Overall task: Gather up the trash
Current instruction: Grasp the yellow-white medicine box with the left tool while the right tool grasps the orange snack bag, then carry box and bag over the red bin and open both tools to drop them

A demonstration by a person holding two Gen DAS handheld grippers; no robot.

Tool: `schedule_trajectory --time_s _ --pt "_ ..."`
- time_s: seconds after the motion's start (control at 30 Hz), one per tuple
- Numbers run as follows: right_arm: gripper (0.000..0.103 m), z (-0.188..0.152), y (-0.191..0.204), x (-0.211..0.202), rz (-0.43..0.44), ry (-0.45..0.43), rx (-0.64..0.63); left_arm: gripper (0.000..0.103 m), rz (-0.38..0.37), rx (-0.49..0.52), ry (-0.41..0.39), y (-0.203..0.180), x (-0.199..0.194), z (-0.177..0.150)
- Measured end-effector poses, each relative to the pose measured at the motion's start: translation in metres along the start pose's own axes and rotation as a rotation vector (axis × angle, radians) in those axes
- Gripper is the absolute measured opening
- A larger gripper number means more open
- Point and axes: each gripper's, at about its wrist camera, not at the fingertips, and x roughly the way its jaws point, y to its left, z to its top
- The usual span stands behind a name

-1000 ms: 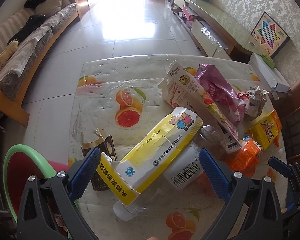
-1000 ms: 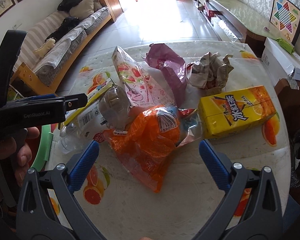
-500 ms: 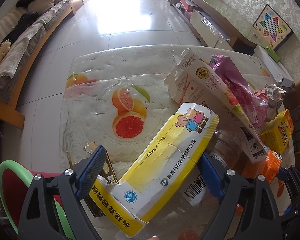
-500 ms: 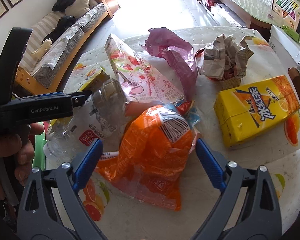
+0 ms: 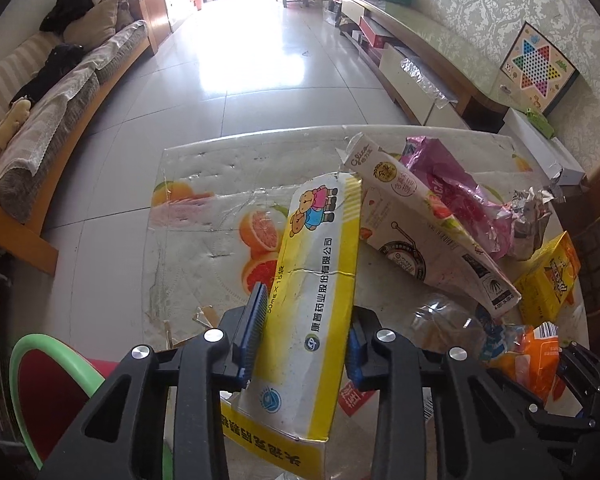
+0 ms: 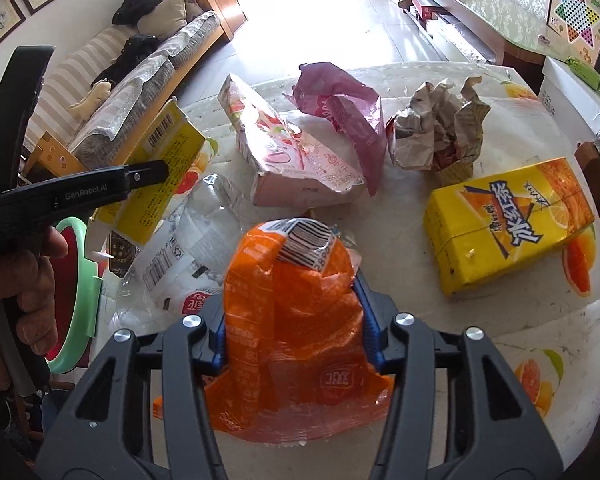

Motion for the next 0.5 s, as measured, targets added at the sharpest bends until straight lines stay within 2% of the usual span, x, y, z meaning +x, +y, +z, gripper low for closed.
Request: schedule_trajectory --time_s 0.27,0.5 --pt "0.049 -0.004 -0.001 -0.04 -0.005 -0.062 -0.007 0.032 -0.056 -0.054 -0.099 0.004 -0.052 0.005" --pt "0.049 -0.007 0.008 -0.079 -0.017 -0.112 -0.031 0.032 -0.08 -0.066 -0.152 0.0 -0.099 -0.012"
